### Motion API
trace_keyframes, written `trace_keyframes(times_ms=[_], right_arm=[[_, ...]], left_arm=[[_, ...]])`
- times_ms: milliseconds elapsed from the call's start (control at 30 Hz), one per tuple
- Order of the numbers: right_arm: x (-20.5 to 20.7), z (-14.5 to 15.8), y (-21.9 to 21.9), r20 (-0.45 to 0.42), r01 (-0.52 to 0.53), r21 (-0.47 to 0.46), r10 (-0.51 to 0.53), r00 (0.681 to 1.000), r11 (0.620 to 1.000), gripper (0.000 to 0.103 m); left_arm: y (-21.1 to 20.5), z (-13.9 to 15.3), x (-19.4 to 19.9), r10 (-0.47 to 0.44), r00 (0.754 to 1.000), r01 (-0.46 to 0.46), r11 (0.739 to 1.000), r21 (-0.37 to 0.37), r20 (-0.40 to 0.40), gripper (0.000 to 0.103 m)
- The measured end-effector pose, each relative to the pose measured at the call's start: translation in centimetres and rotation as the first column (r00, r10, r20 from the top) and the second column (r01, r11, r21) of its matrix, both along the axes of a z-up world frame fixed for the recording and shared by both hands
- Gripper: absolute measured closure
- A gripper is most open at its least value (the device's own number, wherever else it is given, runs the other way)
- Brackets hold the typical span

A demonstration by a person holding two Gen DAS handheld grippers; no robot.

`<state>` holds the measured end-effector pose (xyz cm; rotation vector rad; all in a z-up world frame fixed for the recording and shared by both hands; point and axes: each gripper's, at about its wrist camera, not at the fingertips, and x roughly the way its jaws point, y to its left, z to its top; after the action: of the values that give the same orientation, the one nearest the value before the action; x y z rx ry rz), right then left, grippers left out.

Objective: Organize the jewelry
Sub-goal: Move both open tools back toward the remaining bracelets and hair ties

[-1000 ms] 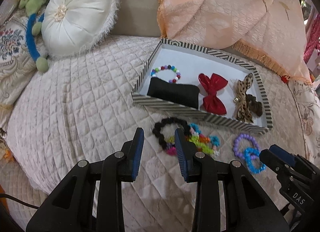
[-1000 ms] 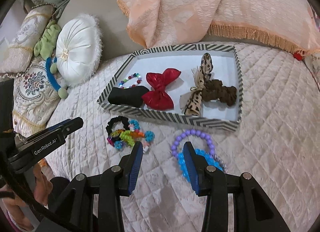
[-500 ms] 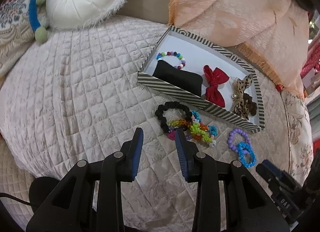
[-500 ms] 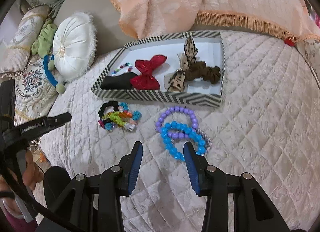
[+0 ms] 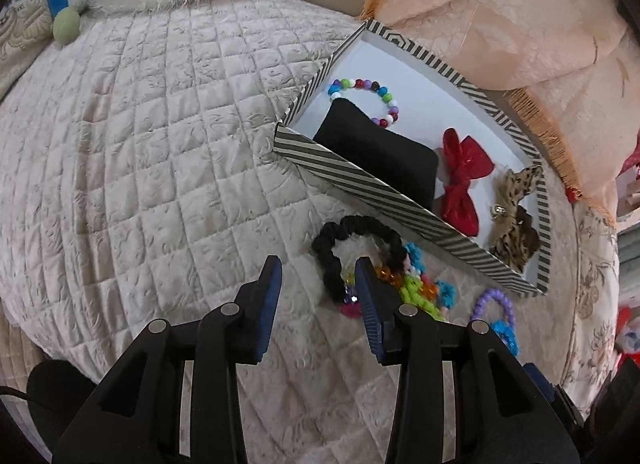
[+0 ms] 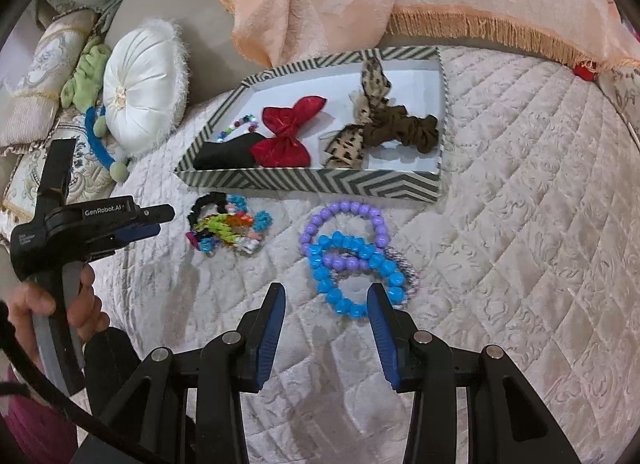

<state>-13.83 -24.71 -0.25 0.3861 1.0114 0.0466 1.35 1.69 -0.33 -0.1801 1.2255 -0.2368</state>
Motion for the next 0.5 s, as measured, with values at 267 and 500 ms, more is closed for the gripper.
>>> trace_keyframes(times_ms=[267,500], right_arm=[[0.1,-0.8,-1.3,0.014,0.001,-0.023,-0.001,1.0,1.0,0.063],[1.1,-1.0,-0.9,0.023,-0.043,-0.077,0.045,0.999,0.996,0.07]], left_arm=[[-0.9,-1.3,1.1,-0.014,1.0,0.015,1.0,0.026,-0.014,0.066],[-1.9,-1.9,2.0,-0.022,1.0,0.022,0.998,0.051,-0.016,0.065]])
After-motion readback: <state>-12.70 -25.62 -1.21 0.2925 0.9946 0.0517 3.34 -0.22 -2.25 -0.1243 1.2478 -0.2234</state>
